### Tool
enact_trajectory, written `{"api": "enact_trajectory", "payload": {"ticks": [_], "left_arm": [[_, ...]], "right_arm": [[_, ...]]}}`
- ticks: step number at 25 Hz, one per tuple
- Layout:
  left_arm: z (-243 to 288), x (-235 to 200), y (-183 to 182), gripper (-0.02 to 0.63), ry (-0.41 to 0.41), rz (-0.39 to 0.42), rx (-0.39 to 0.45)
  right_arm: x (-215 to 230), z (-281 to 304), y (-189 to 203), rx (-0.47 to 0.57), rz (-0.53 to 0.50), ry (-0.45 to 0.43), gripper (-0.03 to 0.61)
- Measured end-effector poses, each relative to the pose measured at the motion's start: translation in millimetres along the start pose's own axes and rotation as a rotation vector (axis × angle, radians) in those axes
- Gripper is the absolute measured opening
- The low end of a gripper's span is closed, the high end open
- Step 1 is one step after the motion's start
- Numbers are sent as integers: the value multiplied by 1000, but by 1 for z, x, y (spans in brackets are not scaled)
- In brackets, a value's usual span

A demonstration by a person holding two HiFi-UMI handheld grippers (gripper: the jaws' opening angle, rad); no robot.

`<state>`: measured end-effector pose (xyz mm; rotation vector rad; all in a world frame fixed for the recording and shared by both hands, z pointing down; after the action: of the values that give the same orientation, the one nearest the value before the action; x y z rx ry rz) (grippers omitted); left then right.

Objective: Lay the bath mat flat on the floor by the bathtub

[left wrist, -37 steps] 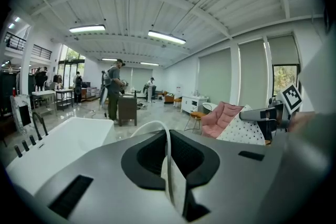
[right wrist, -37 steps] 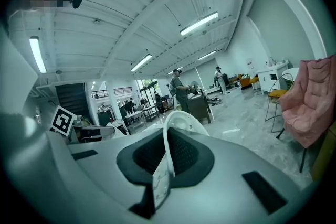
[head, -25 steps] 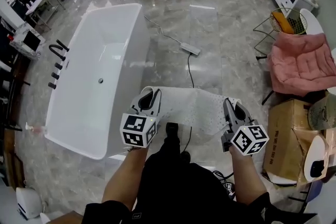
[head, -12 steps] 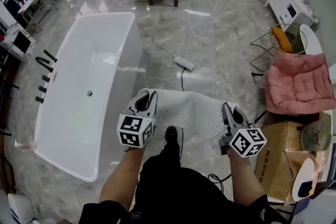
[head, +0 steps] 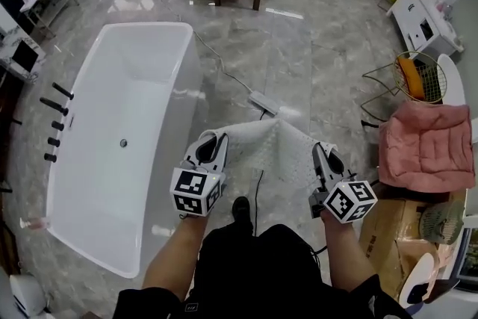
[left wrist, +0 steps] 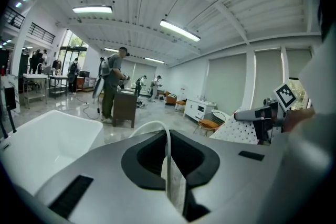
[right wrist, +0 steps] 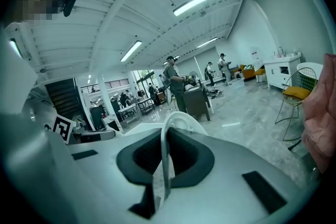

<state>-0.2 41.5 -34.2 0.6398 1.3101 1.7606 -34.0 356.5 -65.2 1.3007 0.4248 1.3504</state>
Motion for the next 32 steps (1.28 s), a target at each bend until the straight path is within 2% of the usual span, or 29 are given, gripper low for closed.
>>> {"api": "enact_trajectory", "payload": {"ticks": [7,12,21,32], "left_arm": [[5,-45,-10,21,-98,-38,4],[1,-81,-7,22,-196,-68,-2],[29,-101,-13,21,-372,-113,-11],[66,-98,-41,23,-739,-239,-30]], "right_arm": [[-11,71,-25,-60,-36,-93,21],[-20,127,-36,-90,-20,-173,21],[-9,218,-64,-171,-68,-354,21],[5,334,-112,-371,-176,-679,21]]}}
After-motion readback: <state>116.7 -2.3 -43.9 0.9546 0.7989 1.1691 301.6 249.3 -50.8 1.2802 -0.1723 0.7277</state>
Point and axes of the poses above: the fingertips, and each gripper's own axes: z forward along the fingers, x to its right, y out of its underside, the point moved 9 cm from there along -z, backward along the fingers, and after that the axes turned 7 degrees about z, right-handed, at the moved point
